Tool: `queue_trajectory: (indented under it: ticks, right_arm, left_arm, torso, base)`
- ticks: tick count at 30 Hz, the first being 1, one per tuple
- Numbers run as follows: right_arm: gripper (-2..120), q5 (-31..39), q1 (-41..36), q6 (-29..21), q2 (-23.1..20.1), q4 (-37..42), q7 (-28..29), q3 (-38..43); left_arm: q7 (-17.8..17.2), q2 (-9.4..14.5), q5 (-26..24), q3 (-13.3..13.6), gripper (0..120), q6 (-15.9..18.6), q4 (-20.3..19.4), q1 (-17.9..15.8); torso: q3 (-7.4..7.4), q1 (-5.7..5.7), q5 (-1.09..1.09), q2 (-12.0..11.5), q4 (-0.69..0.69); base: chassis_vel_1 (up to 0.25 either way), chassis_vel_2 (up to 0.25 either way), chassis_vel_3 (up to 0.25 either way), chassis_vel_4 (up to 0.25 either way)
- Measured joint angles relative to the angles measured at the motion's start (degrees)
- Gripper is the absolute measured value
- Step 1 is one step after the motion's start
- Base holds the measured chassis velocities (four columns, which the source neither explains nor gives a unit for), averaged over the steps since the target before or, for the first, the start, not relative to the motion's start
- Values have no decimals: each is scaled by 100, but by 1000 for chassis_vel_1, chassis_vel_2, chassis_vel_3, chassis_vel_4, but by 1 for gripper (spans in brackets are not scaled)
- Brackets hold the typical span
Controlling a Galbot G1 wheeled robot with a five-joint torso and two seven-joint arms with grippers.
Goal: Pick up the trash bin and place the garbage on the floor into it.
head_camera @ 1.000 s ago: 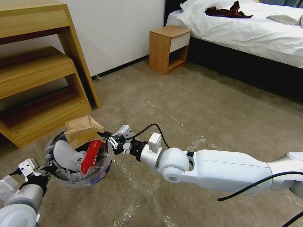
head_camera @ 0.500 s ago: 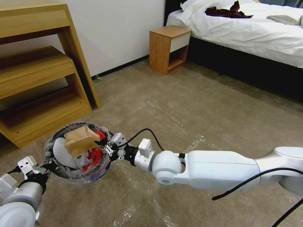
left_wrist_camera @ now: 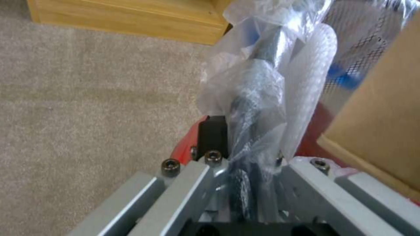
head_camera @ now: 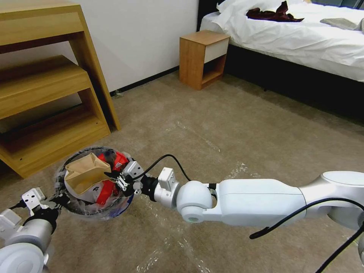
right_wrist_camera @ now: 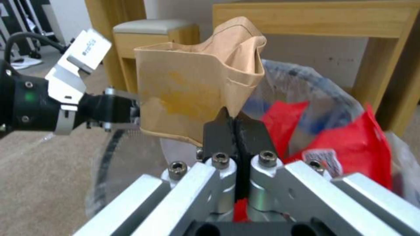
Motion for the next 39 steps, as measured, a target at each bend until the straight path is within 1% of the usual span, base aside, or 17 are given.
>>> queue_trajectory:
  ticks: [12, 13, 15, 17, 19, 20, 21, 23, 25, 27, 29, 30, 31, 33, 35, 37, 39]
  right_arm:
    - [0, -36, -29, -35, 29, -52, 38, -1]
    - [5, -37, -48, -40, 14, -54, 39, -1]
    - [7, -38, -53, -42, 10, -55, 39, -1]
    - [19, -39, -80, -58, 3, -58, 39, 14]
    - [20, -39, -82, -59, 2, -58, 39, 16]
    - [29, -43, -92, -62, -1, -64, 40, 23]
    - [34, -46, -98, -63, -1, -67, 40, 27]
    - [37, -48, -102, -64, -1, -70, 40, 31]
    - [49, -61, -138, -65, 10, -80, 40, 50]
    - [51, -62, -144, -65, 11, -80, 40, 55]
    - [63, -63, -165, -65, 0, -76, 39, 86]
    - [63, -63, -165, -65, 0, -76, 39, 86]
    - [66, -63, -166, -62, -8, -73, 37, 93]
    - [77, -64, -179, -51, -50, -63, 24, 115]
    - [79, -64, -182, -48, -57, -63, 21, 117]
    - [92, -66, -195, -31, -75, -63, 9, 139]
    - [94, -66, -198, -27, -75, -62, 7, 144]
  left_arm:
    - [10, -12, 8, 5, 1, -4, 3, 10]
    - [10, -12, 8, 8, 1, -4, 11, -1]
    - [10, -12, 8, 10, 1, -4, 15, -4]
    - [11, -12, 8, 14, 1, -4, 24, -7]
    - [11, -12, 9, 14, 1, -4, 25, -7]
    - [11, -14, 9, 14, 1, -5, 29, -6]
    - [11, -16, 9, 14, 1, -5, 31, -2]
    - [12, -17, 9, 14, 1, -6, 32, 0]
    - [14, -20, 10, 8, 1, -13, 39, 13]
    - [14, -21, 10, 8, 1, -13, 41, 13]
    - [15, -22, 11, 9, 1, -15, 61, -12]
    - [15, -22, 11, 9, 1, -15, 61, -12]
    - [15, -22, 11, 13, 1, -15, 63, -17]
    - [16, -23, 14, 22, 1, -15, 80, -27]
    - [16, -23, 16, 22, 1, -15, 86, -28]
    - [16, -23, 23, 28, 1, -16, 101, -27]
    - [16, -23, 24, 30, 1, -16, 103, -28]
  torso:
    - [0, 0, 0, 0, 0]
    - [0, 0, 0, 0, 0]
    - [0, 0, 0, 0, 0]
    - [0, 0, 0, 0, 0]
    - [0, 0, 1, 0, 0]
    - [0, 0, 0, 0, 0]
    - [0, 0, 1, 0, 0]
    - [0, 0, 0, 0, 0]
    - [0, 0, 0, 0, 0]
    - [0, 0, 0, 0, 0]
    - [0, 0, 0, 0, 0]
    - [0, 0, 0, 0, 0]
    - [0, 0, 0, 0, 0]
    - [0, 0, 0, 0, 0]
    - [0, 0, 0, 0, 0]
    - [0, 0, 1, 0, 0]
    - [0, 0, 0, 0, 0]
  base:
    - [0, 0, 0, 0]
    - [0, 0, 0, 0]
    - [0, 0, 0, 0]
    - [0, 0, 0, 0]
    - [0, 0, 0, 0]
    - [0, 0, 0, 0]
    - [0, 0, 0, 0]
    - [0, 0, 0, 0]
    - [0, 0, 0, 0]
    - [0, 0, 0, 0]
    - [0, 0, 0, 0]
    - [0, 0, 0, 0]
    - [0, 0, 0, 0]
    - [0, 0, 0, 0]
    - [0, 0, 0, 0]
    - [0, 0, 0, 0]
    - [0, 0, 0, 0]
